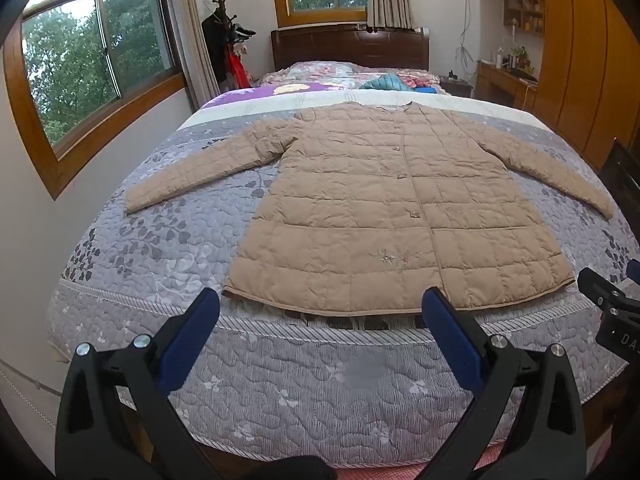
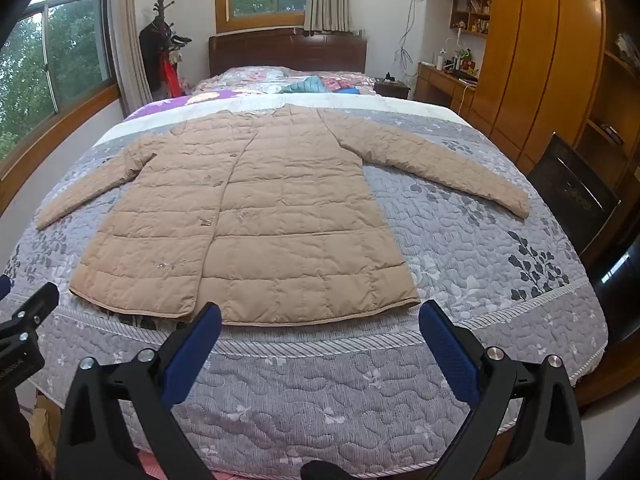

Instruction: Fold large clothes

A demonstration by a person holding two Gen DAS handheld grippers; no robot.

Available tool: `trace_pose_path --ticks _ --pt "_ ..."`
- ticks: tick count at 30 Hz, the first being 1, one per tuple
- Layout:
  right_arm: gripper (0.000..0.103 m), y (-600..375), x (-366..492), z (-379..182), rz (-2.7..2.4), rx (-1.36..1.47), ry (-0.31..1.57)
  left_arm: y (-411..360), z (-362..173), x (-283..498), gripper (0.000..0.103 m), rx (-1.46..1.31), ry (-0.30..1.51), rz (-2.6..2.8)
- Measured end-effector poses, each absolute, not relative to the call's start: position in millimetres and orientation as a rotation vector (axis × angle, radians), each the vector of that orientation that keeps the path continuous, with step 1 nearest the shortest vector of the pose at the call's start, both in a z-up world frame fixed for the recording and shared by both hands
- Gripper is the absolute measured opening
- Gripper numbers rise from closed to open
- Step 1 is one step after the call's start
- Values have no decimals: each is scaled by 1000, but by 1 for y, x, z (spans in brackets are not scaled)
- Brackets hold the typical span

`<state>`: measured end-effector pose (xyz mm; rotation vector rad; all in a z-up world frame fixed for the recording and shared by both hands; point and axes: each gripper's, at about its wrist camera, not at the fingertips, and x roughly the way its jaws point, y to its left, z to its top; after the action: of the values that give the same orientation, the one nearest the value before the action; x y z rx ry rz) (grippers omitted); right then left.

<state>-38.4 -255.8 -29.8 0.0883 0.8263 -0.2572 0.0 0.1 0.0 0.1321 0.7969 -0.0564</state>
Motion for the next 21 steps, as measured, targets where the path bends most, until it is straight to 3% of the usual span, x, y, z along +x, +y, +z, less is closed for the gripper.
trace_pose_path --ticks 21 --pt "99 -255 -37 -29 -258 87 823 0 0 0 100 135 798 -56"
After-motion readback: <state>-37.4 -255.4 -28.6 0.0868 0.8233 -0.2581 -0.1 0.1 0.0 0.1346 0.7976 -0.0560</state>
